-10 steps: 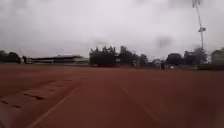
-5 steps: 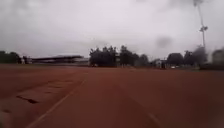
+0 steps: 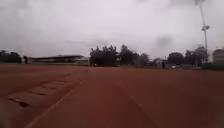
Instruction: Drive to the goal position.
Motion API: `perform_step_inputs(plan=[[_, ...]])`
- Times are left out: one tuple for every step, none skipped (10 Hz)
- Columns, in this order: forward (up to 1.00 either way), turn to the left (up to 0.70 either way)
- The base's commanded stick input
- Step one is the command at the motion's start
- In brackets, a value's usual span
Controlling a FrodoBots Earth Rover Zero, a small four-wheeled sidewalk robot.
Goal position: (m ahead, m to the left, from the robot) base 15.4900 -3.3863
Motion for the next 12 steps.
perform_step_inputs(plan=[[0.50, 0.00], [0.50, 0.00], [0.50, 0.00], [0.50, 0.00], [0.50, -0.02], [0.50, -0.19], [0.50, -0.34], [0.50, -0.45], [0.50, 0.00], [0.50, 0.00], [0.50, 0.00], [0.50, 0.00]])
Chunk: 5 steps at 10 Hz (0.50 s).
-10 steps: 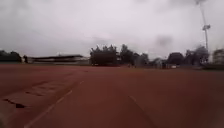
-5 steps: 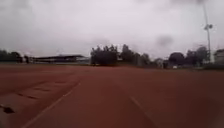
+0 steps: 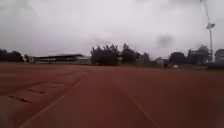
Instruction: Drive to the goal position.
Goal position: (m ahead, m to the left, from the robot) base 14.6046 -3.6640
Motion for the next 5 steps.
perform_step_inputs(plan=[[0.50, 0.00], [0.50, 0.00], [0.50, 0.00], [0.50, 0.00], [0.50, 0.00]])
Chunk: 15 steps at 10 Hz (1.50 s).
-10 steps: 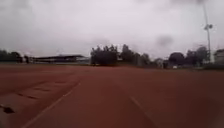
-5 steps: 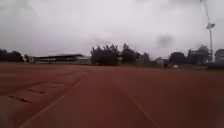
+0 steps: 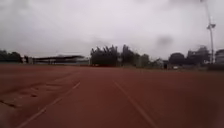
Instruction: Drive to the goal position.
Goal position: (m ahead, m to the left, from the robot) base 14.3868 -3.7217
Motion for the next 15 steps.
perform_step_inputs(plan=[[0.50, 0.00], [0.50, -0.06], [0.50, -0.14], [0.50, -0.22], [0.50, -0.29], [0.50, -0.49], [0.50, -0.48], [0.50, -0.04], [0.50, -0.03], [0.50, -0.01], [0.50, 0.00], [0.50, 0.00], [0.50, 0.00], [0.50, 0.00], [0.50, 0.00]])
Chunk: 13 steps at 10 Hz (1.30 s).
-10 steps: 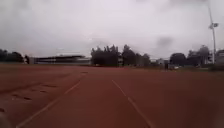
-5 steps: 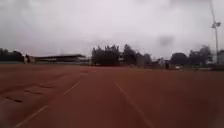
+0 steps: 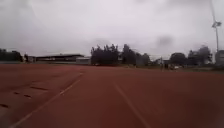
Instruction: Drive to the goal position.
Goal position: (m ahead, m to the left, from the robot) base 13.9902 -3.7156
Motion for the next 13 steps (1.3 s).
perform_step_inputs(plan=[[0.50, 0.00], [0.50, 0.00], [0.50, 0.00], [0.50, 0.00], [0.50, 0.00], [0.50, 0.00], [0.50, 0.00], [0.50, 0.00], [0.50, 0.00], [0.50, 0.00], [0.50, 0.00], [0.50, 0.00], [0.50, 0.00]])
